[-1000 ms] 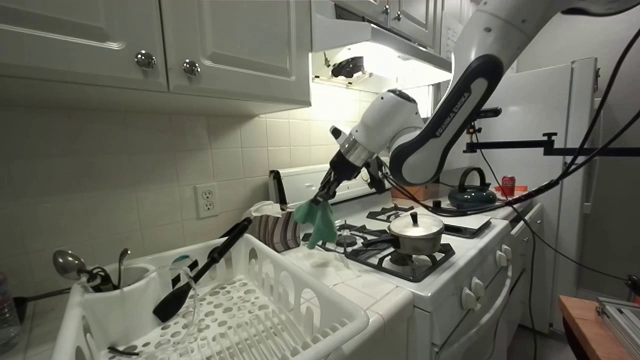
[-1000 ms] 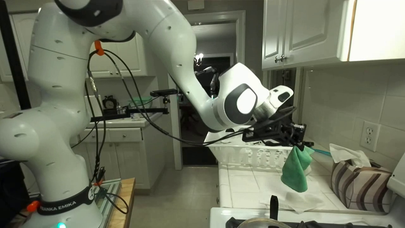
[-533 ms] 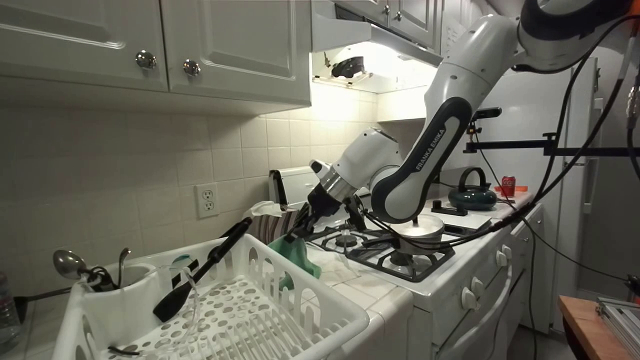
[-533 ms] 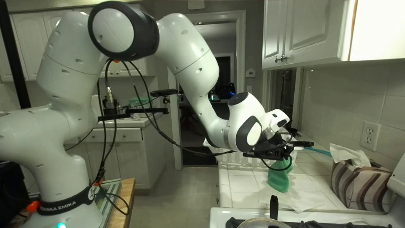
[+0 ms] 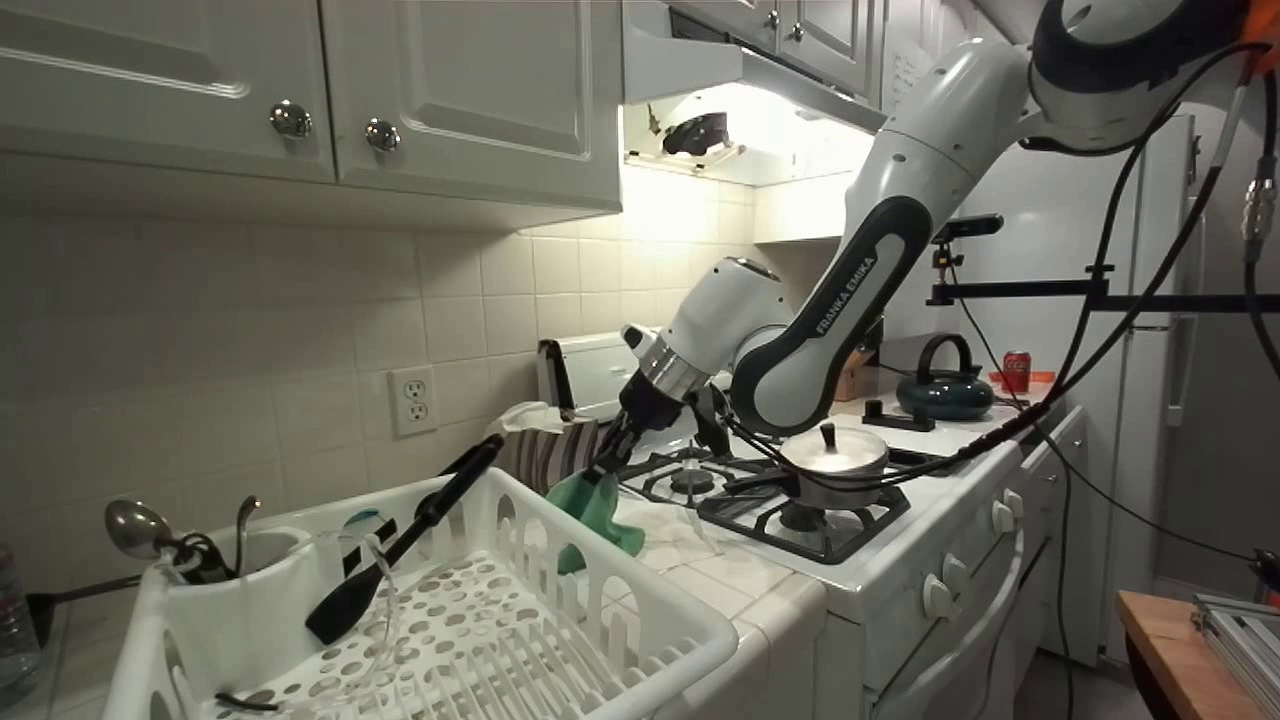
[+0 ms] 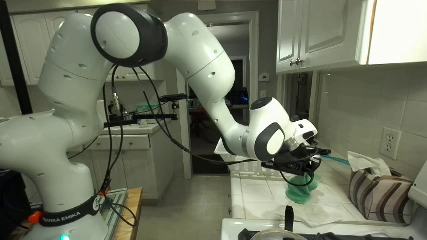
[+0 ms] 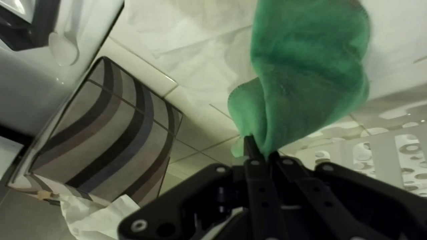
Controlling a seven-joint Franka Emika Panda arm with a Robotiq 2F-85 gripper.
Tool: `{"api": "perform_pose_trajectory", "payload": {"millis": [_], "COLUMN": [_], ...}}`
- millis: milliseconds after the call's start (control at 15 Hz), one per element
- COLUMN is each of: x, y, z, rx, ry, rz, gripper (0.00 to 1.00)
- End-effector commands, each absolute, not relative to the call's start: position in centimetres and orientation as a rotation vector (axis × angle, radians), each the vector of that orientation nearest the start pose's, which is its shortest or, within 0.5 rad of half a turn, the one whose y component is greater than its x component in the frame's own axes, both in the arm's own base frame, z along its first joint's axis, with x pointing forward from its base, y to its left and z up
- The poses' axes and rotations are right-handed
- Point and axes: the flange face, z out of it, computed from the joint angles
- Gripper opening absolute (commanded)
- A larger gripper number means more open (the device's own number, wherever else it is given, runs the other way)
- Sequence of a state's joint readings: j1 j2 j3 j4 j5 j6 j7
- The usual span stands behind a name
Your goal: Put the on the pot then move the green cloth to the right
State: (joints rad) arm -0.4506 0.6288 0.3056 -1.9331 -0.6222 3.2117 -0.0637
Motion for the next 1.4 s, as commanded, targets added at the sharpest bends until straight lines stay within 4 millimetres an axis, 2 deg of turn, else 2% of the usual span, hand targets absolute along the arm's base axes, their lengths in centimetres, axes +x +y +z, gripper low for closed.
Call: {"api": "perform_pose_trajectory", "payload": {"millis": [0, 67, 133, 200, 400, 600, 800, 933, 1133, 1333], "x": [65.5, 65.6, 65.7, 65.9, 66.4, 67.6, 69.0, 69.3, 68.6, 67.4], "y": [-6.0, -5.5, -5.2, -4.6, -2.2, -0.5, -0.7, -0.2, 0.7, 3.3], "z": [25.1, 25.0, 25.1, 25.6, 27.1, 27.1, 26.9, 27.7, 29.6, 30.6], "rx": [-3.018, -3.016, -3.023, -3.029, -3.074, -3.068, -3.062, -3.093, -3.218, -3.286], "ry": [-0.582, -0.601, -0.615, -0.639, -0.694, -0.743, -0.735, -0.704, -0.551, -0.41], "rz": [-1.015, -0.993, -0.968, -0.955, -0.803, -0.623, -0.536, -0.453, -0.299, -0.185], "gripper": [0.01, 0.29, 0.3, 0.35, 0.57, 0.77, 0.99, 1.0, 1.0, 1.0]}}
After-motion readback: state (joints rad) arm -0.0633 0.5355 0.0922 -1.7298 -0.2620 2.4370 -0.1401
